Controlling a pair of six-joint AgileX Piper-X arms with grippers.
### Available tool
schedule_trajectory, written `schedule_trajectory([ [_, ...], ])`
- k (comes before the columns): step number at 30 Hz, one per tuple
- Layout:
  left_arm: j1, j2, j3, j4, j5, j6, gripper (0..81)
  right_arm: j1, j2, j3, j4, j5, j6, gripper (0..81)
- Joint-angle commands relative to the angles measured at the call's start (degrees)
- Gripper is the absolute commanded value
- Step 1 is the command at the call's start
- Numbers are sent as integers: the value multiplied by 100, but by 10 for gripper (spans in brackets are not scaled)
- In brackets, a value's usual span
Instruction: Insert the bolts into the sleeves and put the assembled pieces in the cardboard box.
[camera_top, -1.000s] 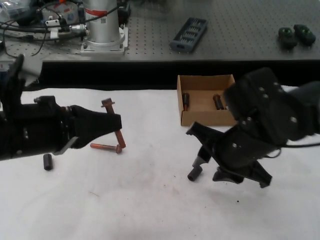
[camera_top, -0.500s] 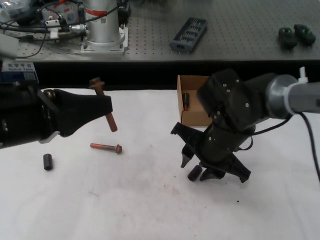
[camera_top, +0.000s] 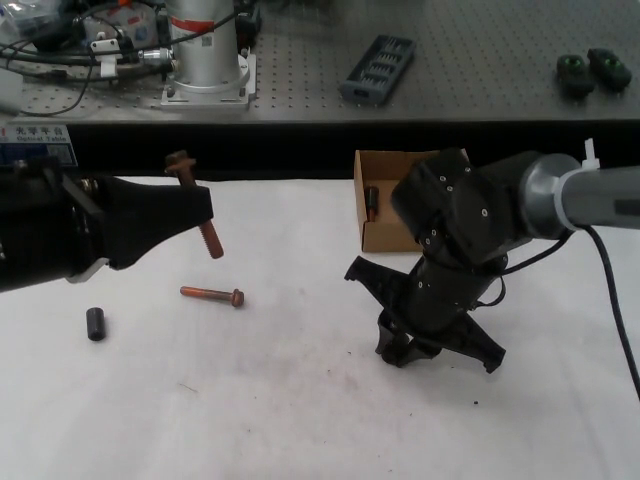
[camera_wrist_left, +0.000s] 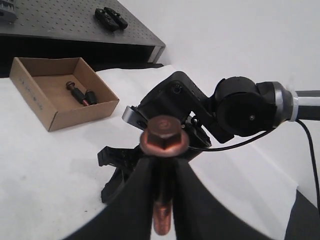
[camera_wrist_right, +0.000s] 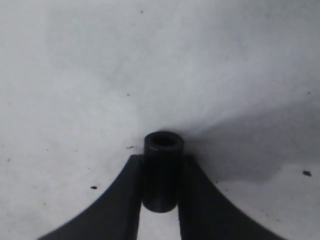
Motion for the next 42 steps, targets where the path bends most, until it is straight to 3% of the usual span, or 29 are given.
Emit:
schedule_trajectory([
  [1, 18, -75, -15, -131, 105, 93, 7, -25, 149, -12, -9, 15, -1, 18],
  [5, 18, -75, -15, -131, 105, 93, 7, -81, 149, 0, -17, 16, -268, 53],
  [7, 18, -75, -3, -131, 103, 93, 7, -123, 114, 0, 3, -50, -927, 53],
  [11, 18, -75, 129, -131, 86, 73, 7, -128, -277, 131, 40, 268, -3055, 53],
  [15, 18, -75, 360, -180, 56, 48, 7, -197, -1079, 740, -683, 358, -3614, 53],
  [19, 18, -42, 584, -789, 91, -5, 7, -201, -2003, 1614, -1893, -316, -4040, 53],
  [25, -10, 673, 630, -2331, 213, -914, 7, -187, -3185, 2890, -3029, -1283, -5120, 53],
  [29, -113, 1342, 630, -3295, 387, -1414, 7, -204, -3747, 3565, -3480, -1447, -5279, 53],
  [35, -695, 2071, 630, -3855, 216, -1236, 7, -204, -3843, 4656, -4991, -2593, -6262, 53],
  [39, -1127, 2455, 543, -4036, 214, -971, 7, -254, -3615, 5094, -5538, -2715, -6652, 53],
  [42, -1313, 2663, 427, -4034, 214, -826, 7, -361, -3382, 5268, -5680, -3196, -7053, 53],
])
